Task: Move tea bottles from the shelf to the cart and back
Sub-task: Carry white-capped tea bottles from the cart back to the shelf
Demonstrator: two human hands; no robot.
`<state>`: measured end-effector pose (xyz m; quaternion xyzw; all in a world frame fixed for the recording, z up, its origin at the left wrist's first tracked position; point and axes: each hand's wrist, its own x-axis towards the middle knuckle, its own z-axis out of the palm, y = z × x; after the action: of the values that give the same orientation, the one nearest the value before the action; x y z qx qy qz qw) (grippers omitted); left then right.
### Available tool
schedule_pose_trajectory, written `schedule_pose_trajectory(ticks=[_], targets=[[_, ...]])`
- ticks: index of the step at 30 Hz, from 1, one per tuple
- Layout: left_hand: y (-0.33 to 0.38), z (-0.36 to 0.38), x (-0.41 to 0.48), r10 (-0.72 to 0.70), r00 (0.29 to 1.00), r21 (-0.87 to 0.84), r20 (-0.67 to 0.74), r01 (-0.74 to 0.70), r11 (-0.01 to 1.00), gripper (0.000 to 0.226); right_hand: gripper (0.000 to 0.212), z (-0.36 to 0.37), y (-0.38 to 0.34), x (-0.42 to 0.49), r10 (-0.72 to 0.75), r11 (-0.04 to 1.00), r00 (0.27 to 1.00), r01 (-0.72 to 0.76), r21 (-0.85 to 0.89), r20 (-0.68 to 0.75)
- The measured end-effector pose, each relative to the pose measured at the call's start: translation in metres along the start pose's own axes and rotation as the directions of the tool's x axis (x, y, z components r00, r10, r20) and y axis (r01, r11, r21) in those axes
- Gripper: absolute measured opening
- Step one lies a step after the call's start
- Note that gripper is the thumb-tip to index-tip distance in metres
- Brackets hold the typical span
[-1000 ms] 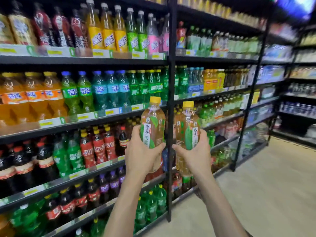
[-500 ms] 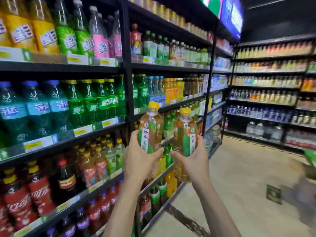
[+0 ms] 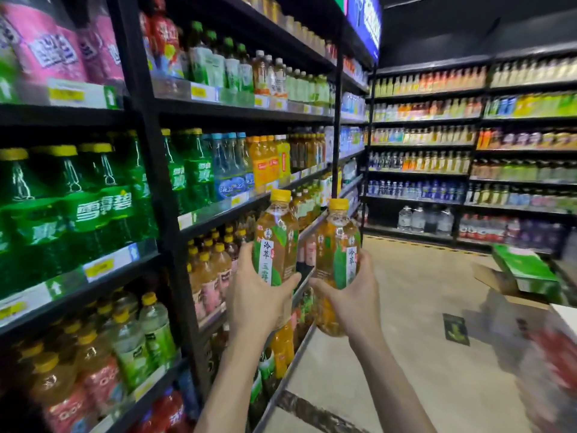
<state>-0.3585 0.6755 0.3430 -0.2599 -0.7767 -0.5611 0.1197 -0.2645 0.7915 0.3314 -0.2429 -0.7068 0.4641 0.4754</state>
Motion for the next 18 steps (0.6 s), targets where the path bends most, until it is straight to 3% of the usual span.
schedule_pose_trajectory(ticks=[11,18], targets=[[-0.001,0.109,0.084,0.001,1.0,-0.013,0.016,-0.001,1.0,0.089,0.074,0.003,0.063,0.124,-0.02,0.999,1.0,0.02,0.04,-0.003],[0.02,0.2,0.144,0.007,0.998,-0.002,-0.056,-0.007,1.0,0.091,0.079,-0.014,0.097,0.23,-0.058,0.994,0.996,0.052,0.096,0.066]])
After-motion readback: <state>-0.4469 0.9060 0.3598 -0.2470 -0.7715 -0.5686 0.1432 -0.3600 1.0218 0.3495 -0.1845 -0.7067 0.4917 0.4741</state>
